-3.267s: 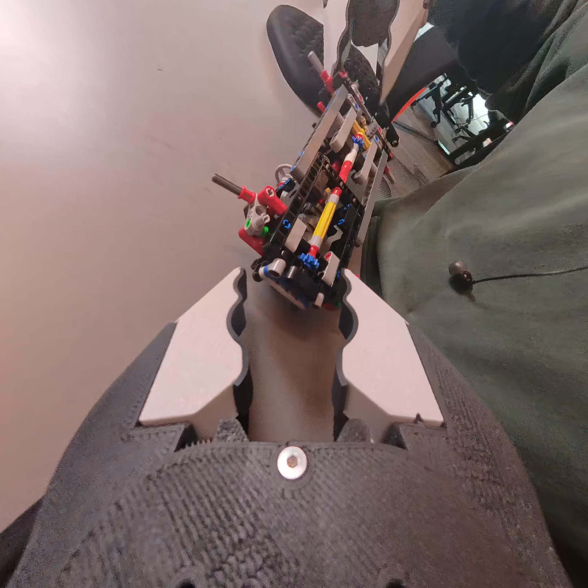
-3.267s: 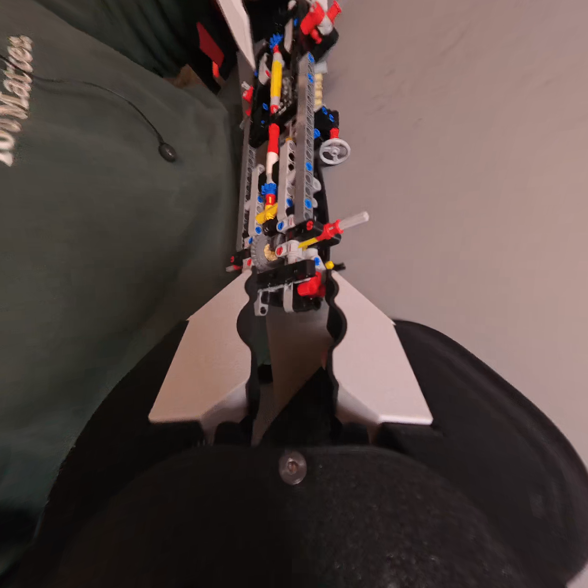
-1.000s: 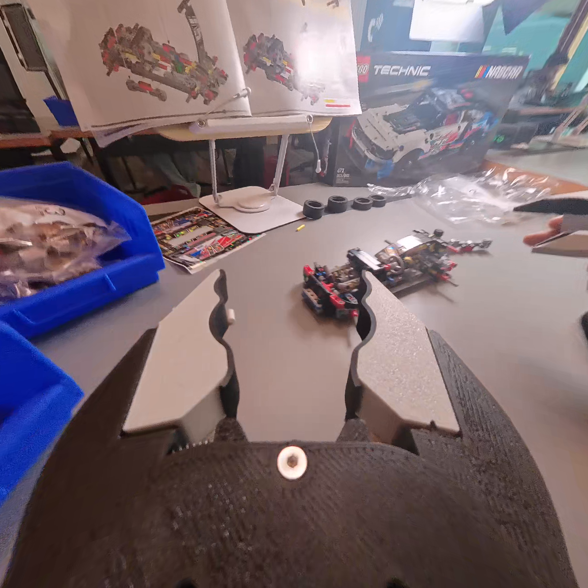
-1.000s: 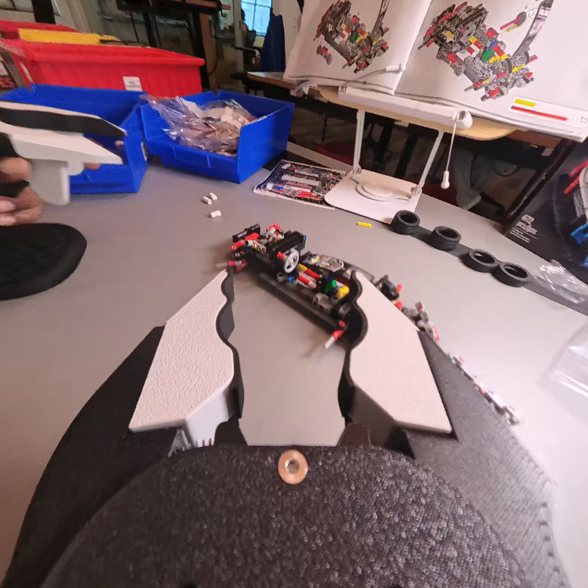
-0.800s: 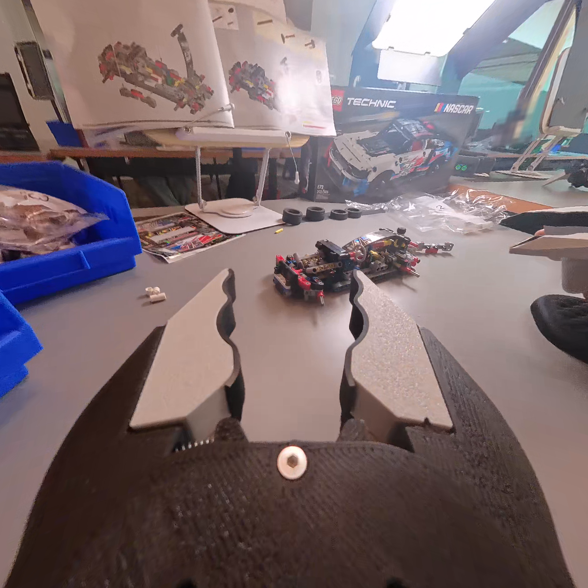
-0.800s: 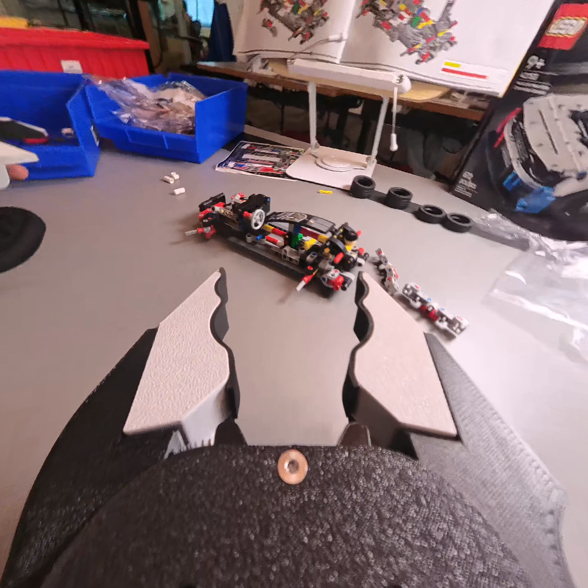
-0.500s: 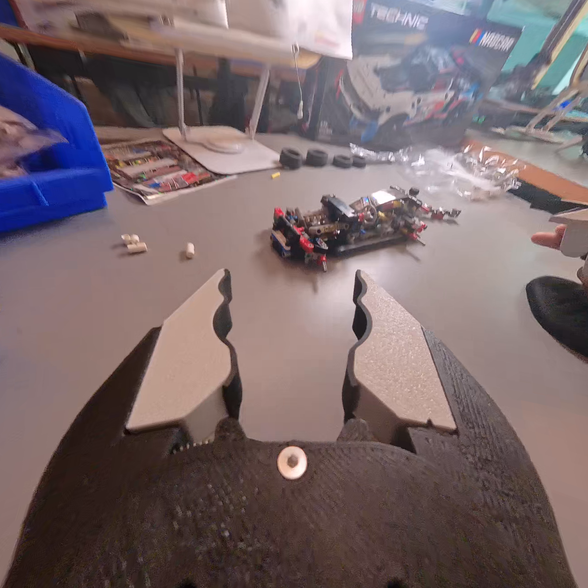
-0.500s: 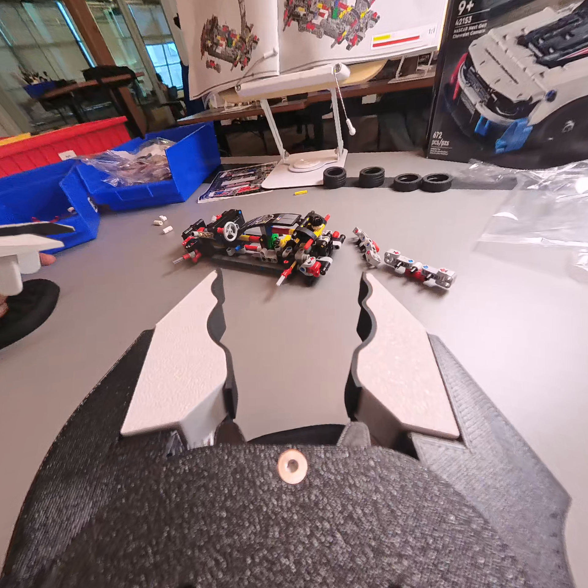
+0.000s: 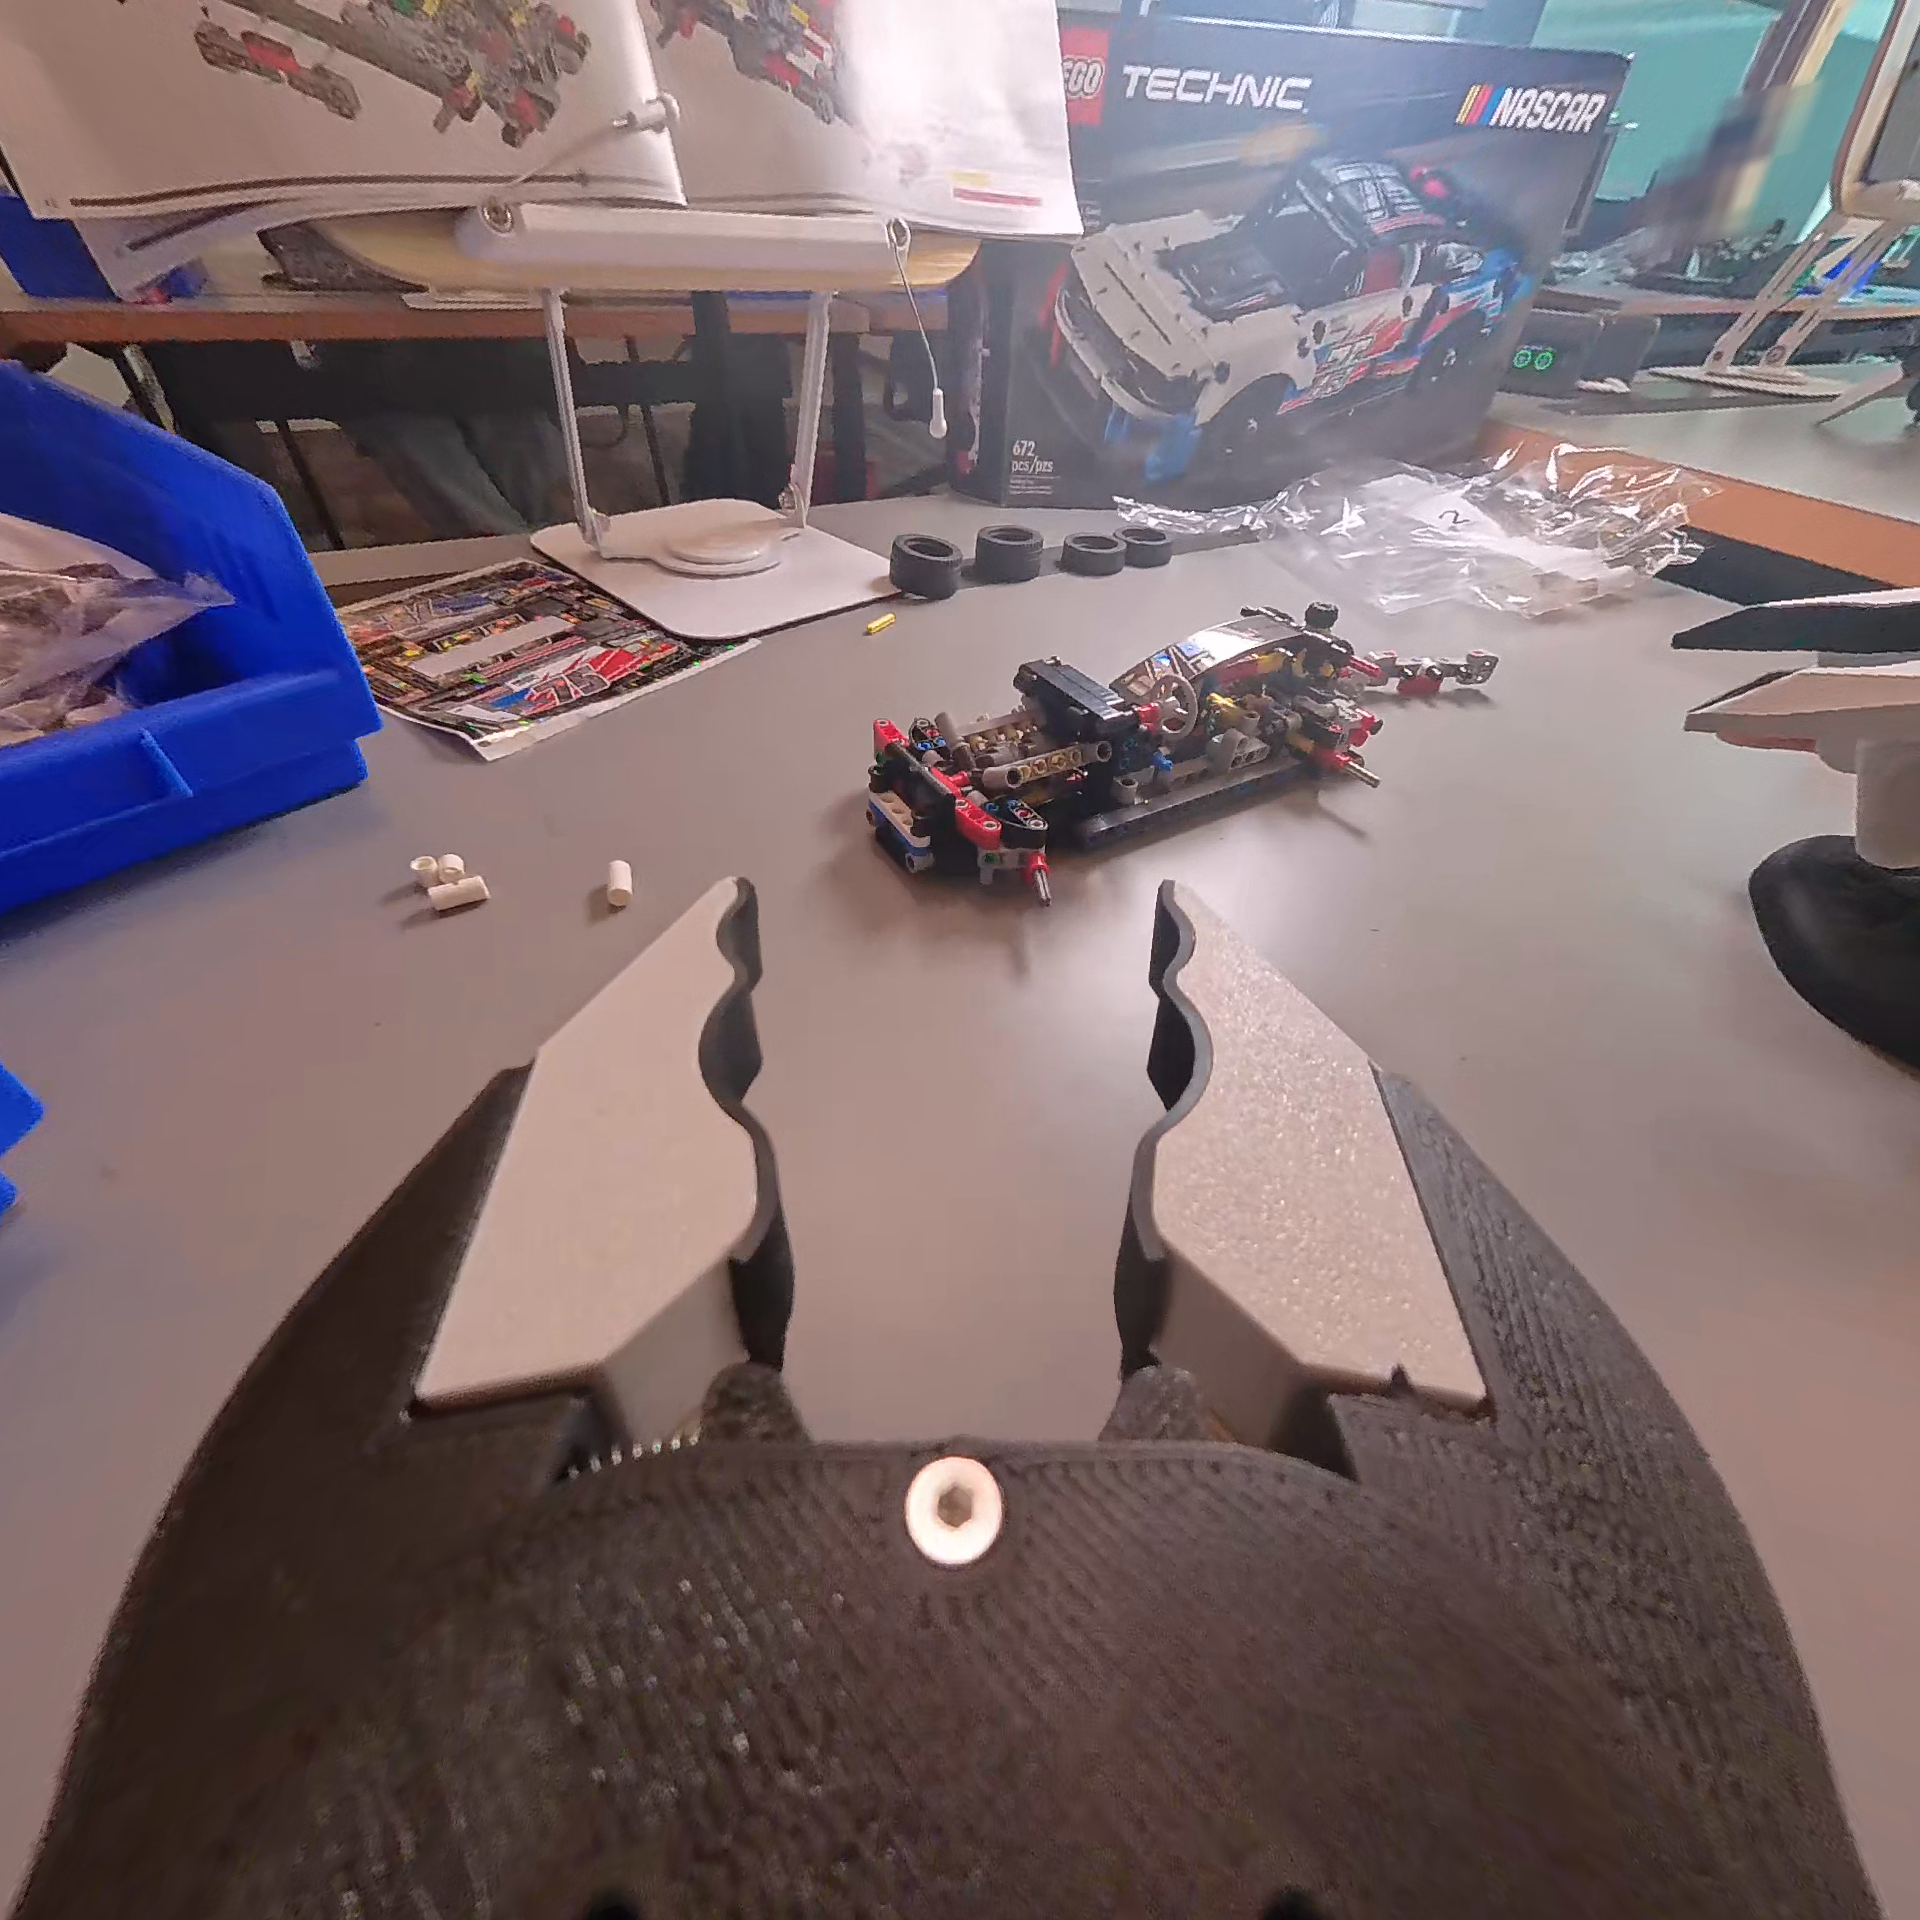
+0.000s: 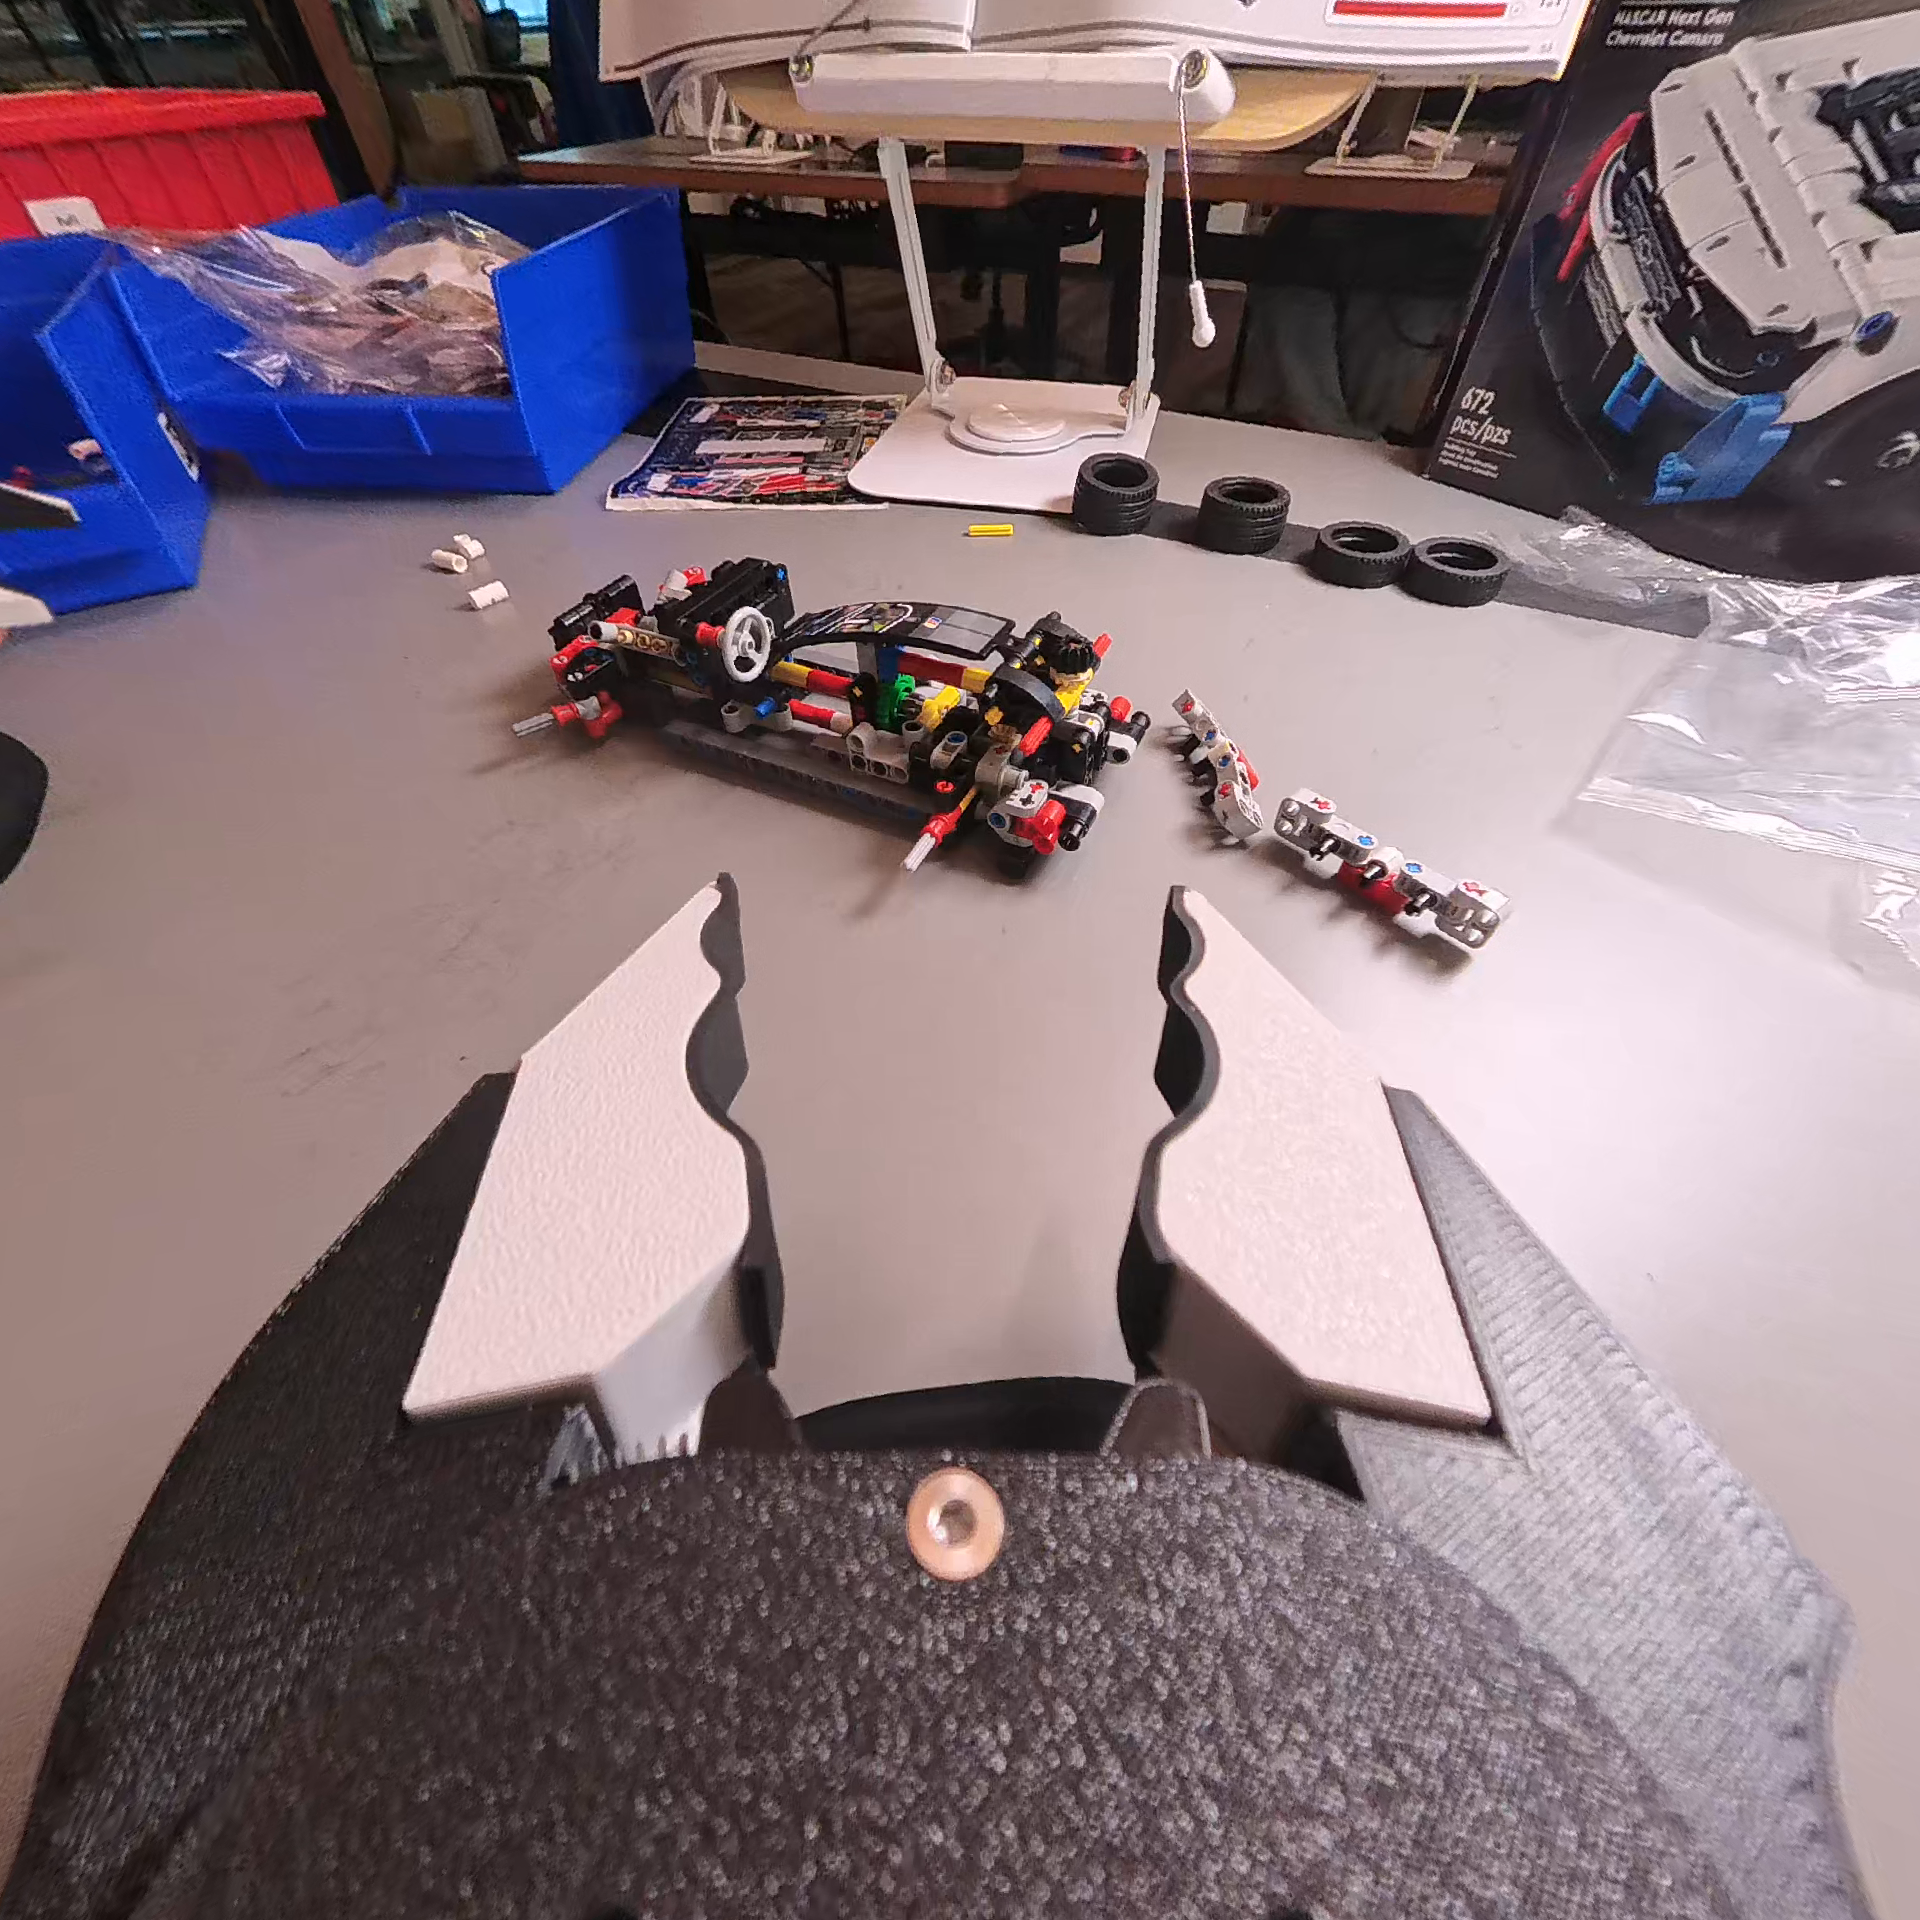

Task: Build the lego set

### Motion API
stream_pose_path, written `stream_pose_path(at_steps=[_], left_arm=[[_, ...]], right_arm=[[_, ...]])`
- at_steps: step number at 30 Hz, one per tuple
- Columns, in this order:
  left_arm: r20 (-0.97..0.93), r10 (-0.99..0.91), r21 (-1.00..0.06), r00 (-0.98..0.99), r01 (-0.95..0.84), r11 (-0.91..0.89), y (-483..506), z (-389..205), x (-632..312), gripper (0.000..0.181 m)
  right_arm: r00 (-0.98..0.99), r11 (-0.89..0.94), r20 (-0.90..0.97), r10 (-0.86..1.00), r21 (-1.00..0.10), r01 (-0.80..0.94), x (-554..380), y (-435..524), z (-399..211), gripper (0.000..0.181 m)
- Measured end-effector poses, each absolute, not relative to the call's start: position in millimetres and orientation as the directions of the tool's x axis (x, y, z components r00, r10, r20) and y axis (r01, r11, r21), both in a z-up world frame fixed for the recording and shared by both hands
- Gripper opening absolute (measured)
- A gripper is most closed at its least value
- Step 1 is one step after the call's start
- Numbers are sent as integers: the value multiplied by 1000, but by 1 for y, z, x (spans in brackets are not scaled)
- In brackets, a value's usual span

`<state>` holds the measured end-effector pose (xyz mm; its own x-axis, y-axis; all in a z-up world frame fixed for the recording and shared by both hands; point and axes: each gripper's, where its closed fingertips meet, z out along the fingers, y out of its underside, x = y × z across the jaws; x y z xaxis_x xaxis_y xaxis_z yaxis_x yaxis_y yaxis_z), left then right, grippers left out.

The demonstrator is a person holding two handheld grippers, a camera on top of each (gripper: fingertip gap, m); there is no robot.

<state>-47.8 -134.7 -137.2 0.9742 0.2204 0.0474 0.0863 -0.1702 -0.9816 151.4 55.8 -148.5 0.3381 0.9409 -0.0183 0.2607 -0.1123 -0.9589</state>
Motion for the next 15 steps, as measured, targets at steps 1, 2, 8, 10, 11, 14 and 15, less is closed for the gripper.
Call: stream_pose_path(at_steps=[1,2,8,10,11,14,15], left_arm=[[46,224,-981,974,86,-173,-135,-138,-48,74],[47,230,-981,972,89,-174,-135,-138,-49,73],[114,265,-962,958,173,-211,-134,-148,-58,75],[121,263,-960,957,180,-214,-134,-149,-59,75],[121,261,-959,958,181,-216,-133,-149,-58,75],[116,252,-958,961,175,-226,-132,-150,-57,75],[109,250,-960,962,167,-223,-132,-149,-56,75]], right_arm=[[341,-107,-13,940,-961,256,152,56,-147,79],[348,-99,-4,937,-962,254,152,56,-146,79],[392,-78,41,919,-956,283,153,60,-150,71],[386,-84,41,922,-949,303,152,60,-153,71],[385,-89,40,922,-946,313,151,60,-155,71],[382,-90,48,923,-937,336,150,60,-159,72],[382,-85,55,923,-937,340,149,60,-159,71]])
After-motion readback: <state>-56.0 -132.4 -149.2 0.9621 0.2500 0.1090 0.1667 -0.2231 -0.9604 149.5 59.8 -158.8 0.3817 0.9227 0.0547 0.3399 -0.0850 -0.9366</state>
